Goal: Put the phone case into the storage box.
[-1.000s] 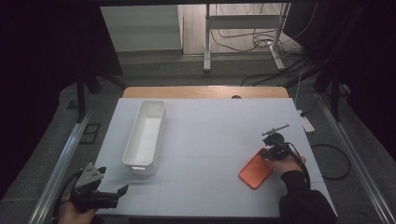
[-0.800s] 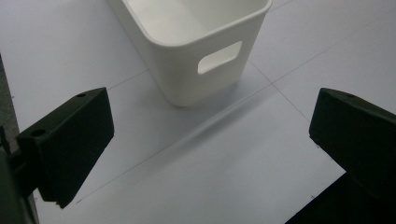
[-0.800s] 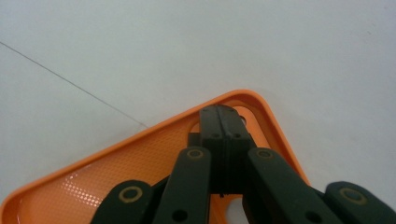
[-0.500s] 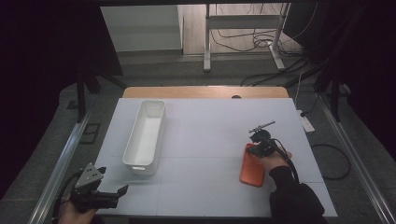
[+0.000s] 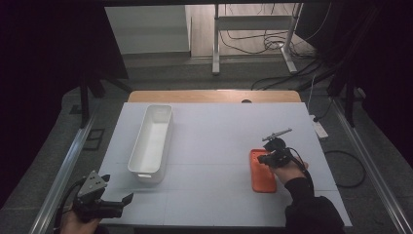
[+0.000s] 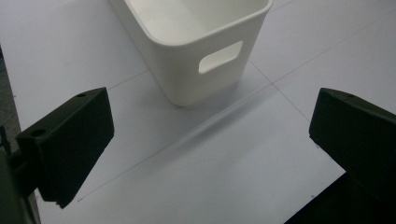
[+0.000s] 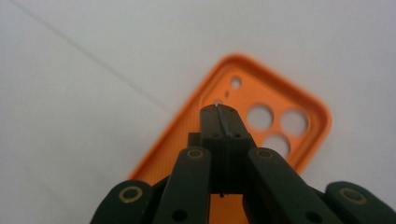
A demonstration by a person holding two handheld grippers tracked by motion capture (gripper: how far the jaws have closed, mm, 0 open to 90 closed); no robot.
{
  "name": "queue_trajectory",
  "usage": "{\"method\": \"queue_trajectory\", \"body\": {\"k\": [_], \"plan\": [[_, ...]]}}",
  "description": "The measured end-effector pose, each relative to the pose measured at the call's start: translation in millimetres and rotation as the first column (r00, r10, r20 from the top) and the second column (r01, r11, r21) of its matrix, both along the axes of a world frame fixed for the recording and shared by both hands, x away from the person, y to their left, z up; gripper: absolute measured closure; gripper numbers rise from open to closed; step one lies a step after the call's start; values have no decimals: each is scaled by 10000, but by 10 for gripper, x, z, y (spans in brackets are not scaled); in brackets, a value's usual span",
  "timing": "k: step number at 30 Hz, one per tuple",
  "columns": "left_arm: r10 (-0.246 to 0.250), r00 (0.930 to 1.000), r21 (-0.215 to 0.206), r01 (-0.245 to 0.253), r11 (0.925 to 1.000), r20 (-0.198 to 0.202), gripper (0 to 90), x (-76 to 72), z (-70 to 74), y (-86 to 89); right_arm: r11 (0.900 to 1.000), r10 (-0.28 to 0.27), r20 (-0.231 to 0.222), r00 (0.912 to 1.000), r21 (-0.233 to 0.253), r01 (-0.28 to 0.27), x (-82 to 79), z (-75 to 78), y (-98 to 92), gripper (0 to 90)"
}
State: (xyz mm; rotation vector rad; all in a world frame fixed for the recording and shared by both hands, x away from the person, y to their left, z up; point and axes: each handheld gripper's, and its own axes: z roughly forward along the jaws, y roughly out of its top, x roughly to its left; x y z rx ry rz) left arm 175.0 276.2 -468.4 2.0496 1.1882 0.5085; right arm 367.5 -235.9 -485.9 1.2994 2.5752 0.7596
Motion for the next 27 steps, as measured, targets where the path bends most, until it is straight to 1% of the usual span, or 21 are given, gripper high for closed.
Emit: {"method": "queue_trajectory", "body": {"k": [2, 3, 5, 8, 11, 14, 15, 17, 21, 24, 27], "plan": [[-10, 10000, 29, 10, 10000, -2, 8, 1, 1, -4, 9999, 131, -201, 9997, -4, -131, -70, -13, -34, 892], [-9, 10000, 29, 9, 10000, 1, 8, 1, 2, -5, 9996, 245, -337, 9991, -94, -248, -129, -27, -49, 892], [-20, 10000, 20, 20, 10000, -12, 8, 2, 1, -8, 9987, 422, -439, 9981, -271, -435, -198, -38, -66, 892], [-26, 10000, 23, 26, 10000, -8, 8, 1, 1, -7, 9977, 521, -585, 9969, -395, -545, -289, -48, -103, 892], [-13, 10000, 23, 13, 10000, 5, 8, 1, 1, -6, 9977, 473, -708, 9964, -461, -506, -358, -56, -147, 892], [-40, 10000, 65, 40, 10000, 18, 8, 2, 2, -13, 9968, 438, -735, 9963, -634, -485, -418, -55, -192, 892], [-43, 10000, 69, 43, 10000, 17, 8, 2, 2, -14, 9961, 361, -789, 9962, -773, -422, -439, -61, -225, 892], [-54, 10000, 86, 54, 9999, 18, 8, 3, 2, -17, 9963, 248, -779, 9966, -803, -311, -442, -62, -261, 892], [-58, 10000, 94, 58, 9999, 15, 8, 4, 2, -17, 9950, -24, -594, 9982, -1000, -36, -409, -52, -319, 892], [-51, 10000, 82, 51, 10000, 12, 8, 5, 1, -16, 9948, -281, -488, 9984, -990, 231, -361, -46, -372, 892], [-50, 10000, 81, 50, 10000, 10, 8, 5, 1, -16, 9943, -404, -386, 9984, -999, 364, -331, -43, -405, 892]]}}
